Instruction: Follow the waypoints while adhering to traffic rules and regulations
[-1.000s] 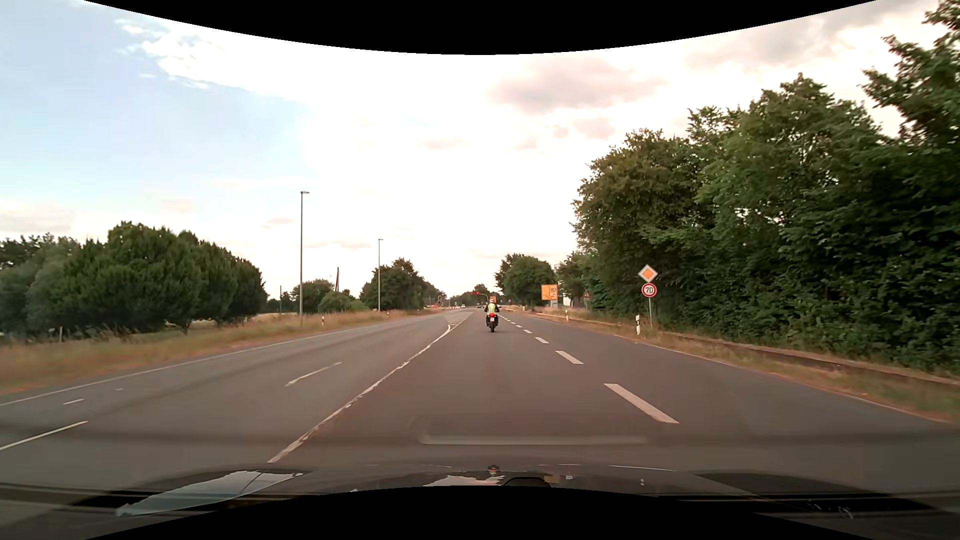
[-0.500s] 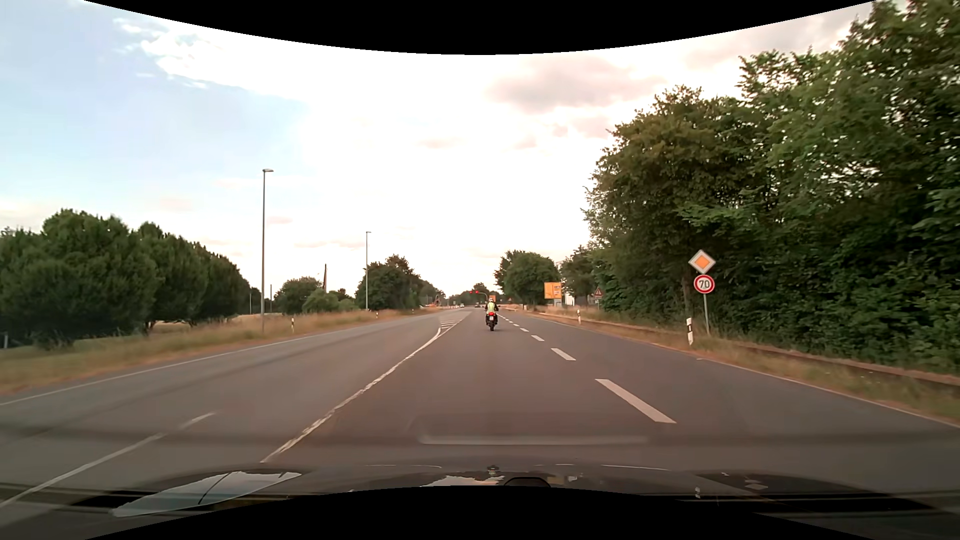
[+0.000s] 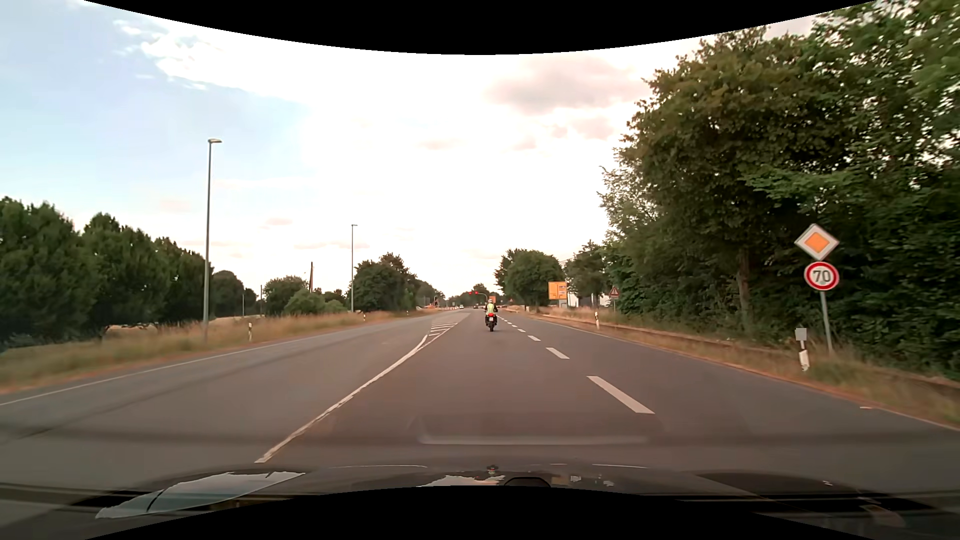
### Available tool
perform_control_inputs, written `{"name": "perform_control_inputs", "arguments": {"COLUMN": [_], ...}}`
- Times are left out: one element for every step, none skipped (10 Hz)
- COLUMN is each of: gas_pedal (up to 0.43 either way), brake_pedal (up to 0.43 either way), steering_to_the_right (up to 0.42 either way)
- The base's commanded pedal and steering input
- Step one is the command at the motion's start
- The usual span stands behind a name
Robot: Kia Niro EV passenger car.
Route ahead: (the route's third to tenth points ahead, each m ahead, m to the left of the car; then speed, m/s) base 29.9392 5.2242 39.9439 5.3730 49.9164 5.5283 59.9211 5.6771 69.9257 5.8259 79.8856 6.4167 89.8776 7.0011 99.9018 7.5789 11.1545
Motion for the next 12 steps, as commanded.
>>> {"name": "perform_control_inputs", "arguments": {"gas_pedal": [0.177, 0.177, 0.177, 0.177, 0.177, 0.177, 0.177, 0.177, 0.177, 0.177, 0.177, 0.177], "brake_pedal": [0.000, 0.000, 0.000, 0.000, 0.000, 0.000, 0.000, 0.000, 0.000, 0.000, 0.000, 0.000], "steering_to_the_right": [-0.002, -0.003, -0.003, -0.005, -0.006, -0.006, -0.006, -0.006, -0.006, -0.006, -0.006, -0.006]}}
